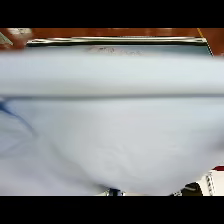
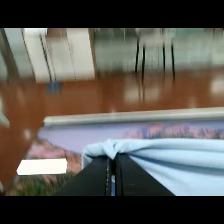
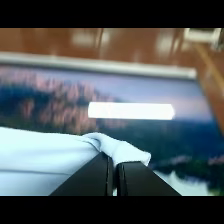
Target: Fold the shirts.
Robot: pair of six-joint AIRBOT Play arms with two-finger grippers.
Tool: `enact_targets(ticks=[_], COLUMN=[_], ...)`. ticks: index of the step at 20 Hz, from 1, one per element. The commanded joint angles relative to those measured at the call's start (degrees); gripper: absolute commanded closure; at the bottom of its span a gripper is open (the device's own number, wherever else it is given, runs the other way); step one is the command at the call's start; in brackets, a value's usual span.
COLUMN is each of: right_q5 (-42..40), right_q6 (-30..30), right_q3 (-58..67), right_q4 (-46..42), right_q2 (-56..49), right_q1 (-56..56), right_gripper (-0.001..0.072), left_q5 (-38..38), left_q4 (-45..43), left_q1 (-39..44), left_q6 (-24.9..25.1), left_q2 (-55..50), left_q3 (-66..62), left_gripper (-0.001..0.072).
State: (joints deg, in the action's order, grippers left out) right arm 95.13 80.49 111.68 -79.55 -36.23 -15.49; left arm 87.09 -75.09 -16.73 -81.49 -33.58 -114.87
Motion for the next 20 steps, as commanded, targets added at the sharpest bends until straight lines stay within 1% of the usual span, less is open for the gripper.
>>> enact_targets(ticks=[1,3,4,5,6,8,10,14,16,17,18,20], right_q5=[11.1,9.9,7.7,3.8,-2.6,-17.2,-30.4,-59.5,-75.0,-81.3,-86.5,-91.3], right_q6=[4.3,4.3,3.4,2.3,1.6,-0.4,-1.0,-1.0,-1.0,-1.0,-1.0,-0.2], right_q3=[-7.1,-19.4,-27.1,-34.4,-41.7,-50.9,-52.8,-51.5,-51.5,-51.5,-51.5,-51.5], right_q4=[-0.5,-0.1,-0.1,-0.1,0.2,3.4,5.9,7.7,7.7,7.7,7.7,7.7], right_q2=[-3.0,-4.0,-4.8,-5.9,-7.5,-13.2,-21.1,-33.9,-39.3,-41.8,-44.3,-48.2], right_q1=[0.0,0.0,0.0,0.0,0.0,0.0,1.6,10.3,15.0,16.8,18.3,20.0], right_gripper=[0.0638,0.0639,0.0639,0.0639,0.0639,0.0639,0.0639,0.0639,0.0639,0.0639,0.0639,0.0639], left_q5=[7.5,7.0,5.6,2.6,-2.0,-14.0,-26.0,-44.9,-54.0,-57.5,-60.7,-64.1], left_q4=[-0.7,0.2,1.0,2.5,4.2,7.9,9.1,9.5,13.8,16.4,18.4,19.7], left_q1=[0.0,0.0,0.0,0.0,0.0,0.0,1.7,6.6,8.5,9.1,9.6,10.0], left_q6=[-0.2,0.1,0.7,1.4,1.6,3.5,3.9,3.8,3.7,3.7,3.7,3.7], left_q2=[0.0,-0.8,-1.5,-2.6,-4.1,-8.8,-15.8,-30.9,-36.9,-39.4,-42.0,-46.1], left_q3=[10.9,21.2,26.6,32.6,37.9,46.8,51.1,50.7,50.7,50.7,50.7,50.7], left_gripper=[0.0668,0.0668,0.0668,0.0668,0.0668,0.0669,0.0669,0.0667,0.0667,0.0667,0.0667,0.0667])
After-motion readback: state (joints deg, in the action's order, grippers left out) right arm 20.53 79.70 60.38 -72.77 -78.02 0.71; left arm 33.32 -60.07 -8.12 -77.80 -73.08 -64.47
